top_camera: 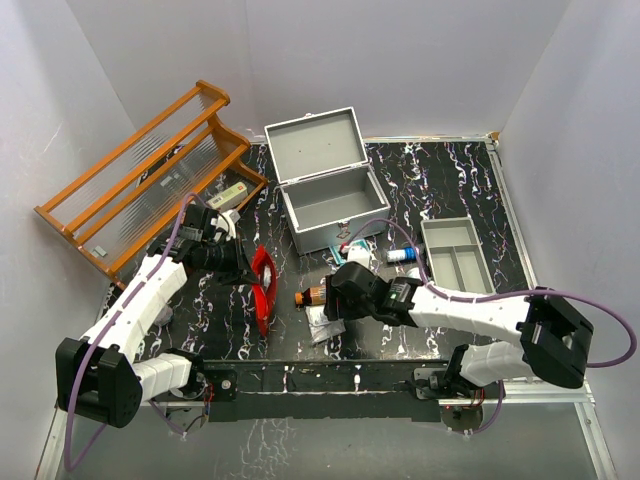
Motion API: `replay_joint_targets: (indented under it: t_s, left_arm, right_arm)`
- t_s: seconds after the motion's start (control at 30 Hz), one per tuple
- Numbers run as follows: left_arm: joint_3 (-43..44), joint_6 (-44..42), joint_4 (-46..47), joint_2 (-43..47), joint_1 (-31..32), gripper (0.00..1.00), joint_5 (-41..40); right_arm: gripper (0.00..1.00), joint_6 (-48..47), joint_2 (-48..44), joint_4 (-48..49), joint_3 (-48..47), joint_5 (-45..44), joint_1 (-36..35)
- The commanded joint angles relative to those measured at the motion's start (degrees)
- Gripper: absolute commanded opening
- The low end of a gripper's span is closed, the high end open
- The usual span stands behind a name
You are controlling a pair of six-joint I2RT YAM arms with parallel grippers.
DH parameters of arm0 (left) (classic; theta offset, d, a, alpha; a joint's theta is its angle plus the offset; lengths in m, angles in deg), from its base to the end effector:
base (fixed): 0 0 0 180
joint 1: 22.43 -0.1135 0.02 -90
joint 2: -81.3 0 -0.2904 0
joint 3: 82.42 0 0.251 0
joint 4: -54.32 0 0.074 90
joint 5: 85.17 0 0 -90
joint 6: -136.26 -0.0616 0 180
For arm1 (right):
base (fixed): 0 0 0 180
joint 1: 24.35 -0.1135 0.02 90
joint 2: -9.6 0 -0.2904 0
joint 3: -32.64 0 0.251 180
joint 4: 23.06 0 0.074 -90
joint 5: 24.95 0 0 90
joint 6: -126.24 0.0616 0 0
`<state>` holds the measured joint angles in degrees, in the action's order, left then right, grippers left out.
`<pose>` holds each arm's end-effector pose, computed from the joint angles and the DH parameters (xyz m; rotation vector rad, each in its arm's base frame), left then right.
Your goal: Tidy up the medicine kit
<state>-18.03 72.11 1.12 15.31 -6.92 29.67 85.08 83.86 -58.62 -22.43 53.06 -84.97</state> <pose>0.2124 -0.0858 0.2656 -0.0533 2.6025 -0.8259 0.1366 0.2166 0.2009 -0.1787 2.5691 0.5115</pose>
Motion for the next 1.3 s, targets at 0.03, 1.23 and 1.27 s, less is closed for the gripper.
replay_joint_targets:
  t_s: [0.03, 1.23, 1.27]
  left_arm:
    - [1.21, 0.78, 0.79, 2.05, 0.18, 0.0, -1.1]
    - [0.81, 0.17, 1.75, 1.3, 0.18, 0.0, -0.87]
    - [0.86, 0.17, 1.81, 1.31, 0.22, 0.0, -0.74]
  right_arm:
    - [0.55, -13.1, 0.35, -1.34, -5.2, 0.01, 0.12]
    - [0.49, 11.7, 10.32, -8.18, -6.32, -1.81, 11.88]
    - [0.53, 12.21, 8.78, -7.28, -6.06, -0.92, 12.47]
